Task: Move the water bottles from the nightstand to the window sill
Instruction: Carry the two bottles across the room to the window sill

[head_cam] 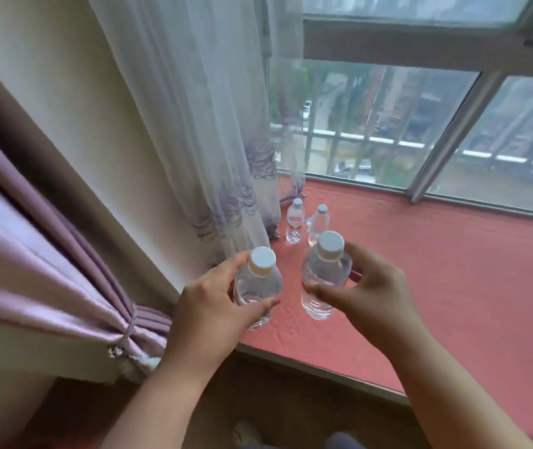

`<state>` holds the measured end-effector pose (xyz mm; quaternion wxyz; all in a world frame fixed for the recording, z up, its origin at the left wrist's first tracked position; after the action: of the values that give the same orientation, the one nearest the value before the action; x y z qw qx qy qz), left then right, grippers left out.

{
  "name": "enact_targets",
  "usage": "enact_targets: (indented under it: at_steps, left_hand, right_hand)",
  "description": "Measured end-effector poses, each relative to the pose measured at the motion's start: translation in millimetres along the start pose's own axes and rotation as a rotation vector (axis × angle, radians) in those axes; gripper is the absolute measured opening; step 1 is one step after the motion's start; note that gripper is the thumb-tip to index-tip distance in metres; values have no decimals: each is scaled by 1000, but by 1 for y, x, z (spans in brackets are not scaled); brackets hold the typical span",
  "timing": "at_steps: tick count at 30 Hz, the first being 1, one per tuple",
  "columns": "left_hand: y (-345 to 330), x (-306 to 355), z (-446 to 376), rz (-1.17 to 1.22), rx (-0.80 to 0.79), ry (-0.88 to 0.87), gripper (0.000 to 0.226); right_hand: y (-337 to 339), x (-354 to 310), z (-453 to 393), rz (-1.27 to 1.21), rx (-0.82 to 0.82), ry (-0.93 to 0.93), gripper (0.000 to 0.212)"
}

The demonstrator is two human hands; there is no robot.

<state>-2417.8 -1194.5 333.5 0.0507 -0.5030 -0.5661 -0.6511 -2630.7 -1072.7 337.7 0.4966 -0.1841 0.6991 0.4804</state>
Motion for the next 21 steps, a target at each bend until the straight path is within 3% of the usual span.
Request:
enact_targets:
  at_steps: [9,21]
  left_hand:
    - [-23,-23,-17,93,-156,-26,79]
    - [-6,-14,-39,-14,5,5,73]
  right_hand:
    - [-6,27,9,33,71,-131,68]
    - [-16,12,-52,-62,-19,-61,72]
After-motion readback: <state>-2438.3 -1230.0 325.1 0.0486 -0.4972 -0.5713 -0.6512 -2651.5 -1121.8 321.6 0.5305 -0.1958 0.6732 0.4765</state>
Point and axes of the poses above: each hand's wrist, its own z-axis away from the middle knuckle, its own y-axis out of the back of the hand, x = y × z, the point moved 5 cm from there along -z, towards the middle knuckle, and after that the axes turned 4 degrees about -x, right-handed, at the moved point
